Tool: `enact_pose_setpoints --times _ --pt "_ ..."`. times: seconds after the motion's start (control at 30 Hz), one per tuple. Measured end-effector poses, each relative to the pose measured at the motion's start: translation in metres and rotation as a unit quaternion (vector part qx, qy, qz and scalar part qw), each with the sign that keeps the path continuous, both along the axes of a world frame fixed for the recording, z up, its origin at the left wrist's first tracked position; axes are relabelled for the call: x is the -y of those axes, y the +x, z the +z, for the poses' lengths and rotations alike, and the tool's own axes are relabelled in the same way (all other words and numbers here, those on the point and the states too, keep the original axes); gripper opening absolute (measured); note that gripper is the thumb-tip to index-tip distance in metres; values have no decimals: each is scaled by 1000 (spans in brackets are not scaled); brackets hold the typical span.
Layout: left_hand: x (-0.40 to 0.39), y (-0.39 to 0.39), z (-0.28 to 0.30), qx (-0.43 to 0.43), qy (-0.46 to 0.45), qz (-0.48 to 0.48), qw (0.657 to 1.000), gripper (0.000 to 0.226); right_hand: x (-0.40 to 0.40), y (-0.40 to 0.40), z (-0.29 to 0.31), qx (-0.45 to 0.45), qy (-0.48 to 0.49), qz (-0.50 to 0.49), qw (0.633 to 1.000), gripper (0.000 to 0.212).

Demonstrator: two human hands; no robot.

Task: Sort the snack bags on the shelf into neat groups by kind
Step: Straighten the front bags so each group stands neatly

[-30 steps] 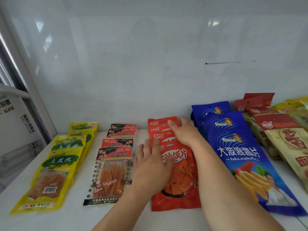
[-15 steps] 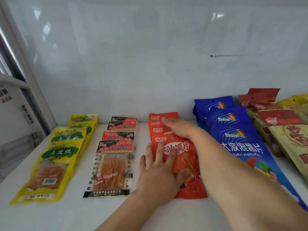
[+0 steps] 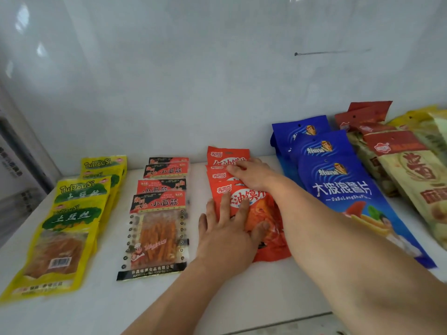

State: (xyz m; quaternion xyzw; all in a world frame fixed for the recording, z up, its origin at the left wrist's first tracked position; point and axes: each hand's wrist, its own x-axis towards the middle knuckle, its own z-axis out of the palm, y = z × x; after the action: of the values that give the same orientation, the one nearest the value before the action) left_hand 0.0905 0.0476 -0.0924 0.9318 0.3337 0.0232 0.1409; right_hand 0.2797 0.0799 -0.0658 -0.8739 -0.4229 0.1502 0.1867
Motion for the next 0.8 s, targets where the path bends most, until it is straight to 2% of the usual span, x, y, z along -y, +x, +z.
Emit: enact_pose_setpoints --times 0.1,0.2,0.33,0.47,0.53,0.6,0.7,0.8 --pt "-1 0 2 5 -8 1 1000 72 4 -3 4 2 27 -11 1000 79" --pt "1 1 5 12 -16 10 1000 74 13 -4 15 50 66 -16 996 73" --pt "3 4 12 29 -19 38 999 75 35 -6 38 73 119 26 990 59" --pt "18 15 26 51 47 72 995 79 83 1 62 46 173 56 982 56" --pt "35 30 34 95 63 78 990 79 118 12 70 41 210 50 975 55" --pt "54 52 40 168 2 71 983 81 152 30 70 23 248 16 968 54" --pt "83 85 45 293 -153 87 940 84 193 57 54 10 271 -57 961 57" --pt "101 113 38 319 -271 128 899 91 214 75 32 -13 232 -99 967 70"
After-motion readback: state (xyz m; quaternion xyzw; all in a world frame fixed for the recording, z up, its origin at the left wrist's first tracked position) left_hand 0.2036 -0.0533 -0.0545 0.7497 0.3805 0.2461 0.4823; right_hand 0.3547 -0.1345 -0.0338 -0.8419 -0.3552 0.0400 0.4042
